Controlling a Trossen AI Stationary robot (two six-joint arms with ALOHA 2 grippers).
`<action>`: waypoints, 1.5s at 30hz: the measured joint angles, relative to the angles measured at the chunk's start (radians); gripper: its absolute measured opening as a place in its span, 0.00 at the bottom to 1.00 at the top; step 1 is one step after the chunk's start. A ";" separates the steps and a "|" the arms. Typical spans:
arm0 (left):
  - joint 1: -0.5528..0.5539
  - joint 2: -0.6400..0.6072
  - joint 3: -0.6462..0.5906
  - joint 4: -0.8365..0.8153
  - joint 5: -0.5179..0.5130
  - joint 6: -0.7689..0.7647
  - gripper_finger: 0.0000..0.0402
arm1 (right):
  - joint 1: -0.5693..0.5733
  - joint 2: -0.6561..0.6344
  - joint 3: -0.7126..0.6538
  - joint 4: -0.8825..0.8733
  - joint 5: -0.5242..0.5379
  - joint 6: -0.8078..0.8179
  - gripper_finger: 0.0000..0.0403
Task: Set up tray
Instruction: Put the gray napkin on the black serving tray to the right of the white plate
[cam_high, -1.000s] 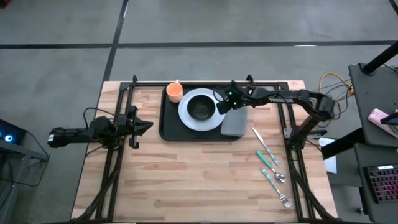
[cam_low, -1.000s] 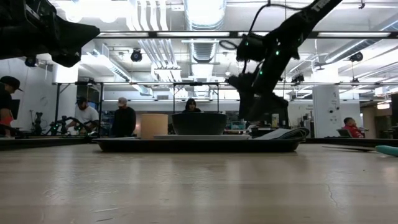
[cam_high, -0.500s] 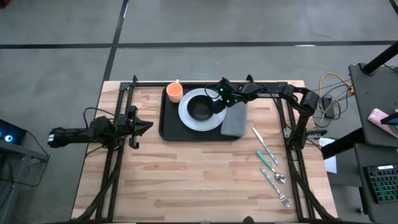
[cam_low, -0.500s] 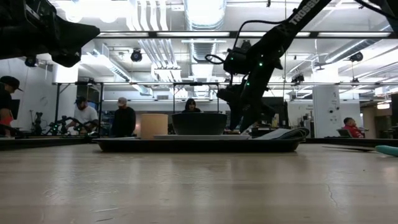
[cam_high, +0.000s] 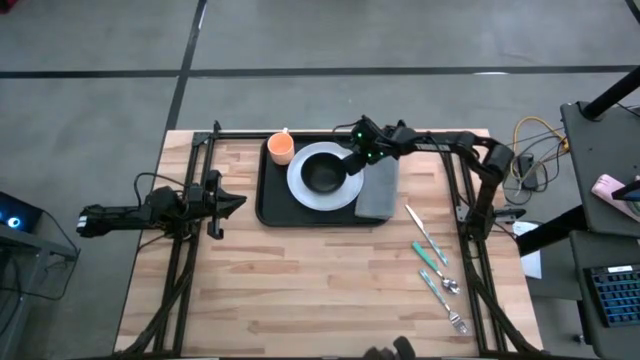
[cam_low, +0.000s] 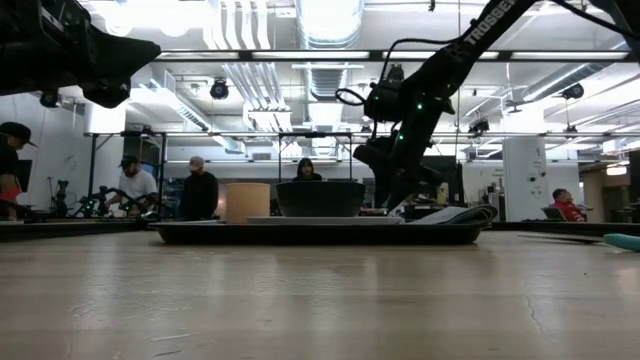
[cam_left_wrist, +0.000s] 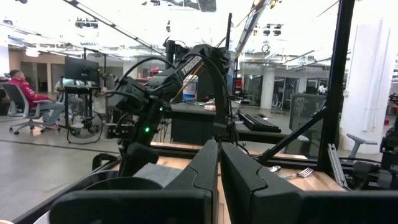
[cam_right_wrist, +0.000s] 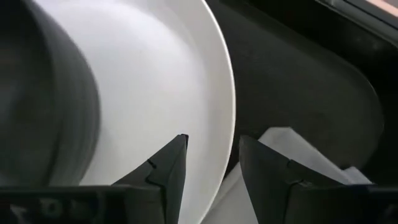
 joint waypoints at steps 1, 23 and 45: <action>0.000 0.000 0.000 0.000 0.000 0.000 0.00 | -0.004 0.005 0.001 0.006 -0.003 -0.005 0.34; 0.000 0.000 0.000 0.000 -0.017 0.000 0.00 | -0.012 0.104 0.024 0.018 -0.083 -0.083 0.27; 0.000 0.000 0.000 0.000 -0.026 0.000 0.00 | 0.055 0.041 0.034 -0.077 -0.151 -0.042 0.20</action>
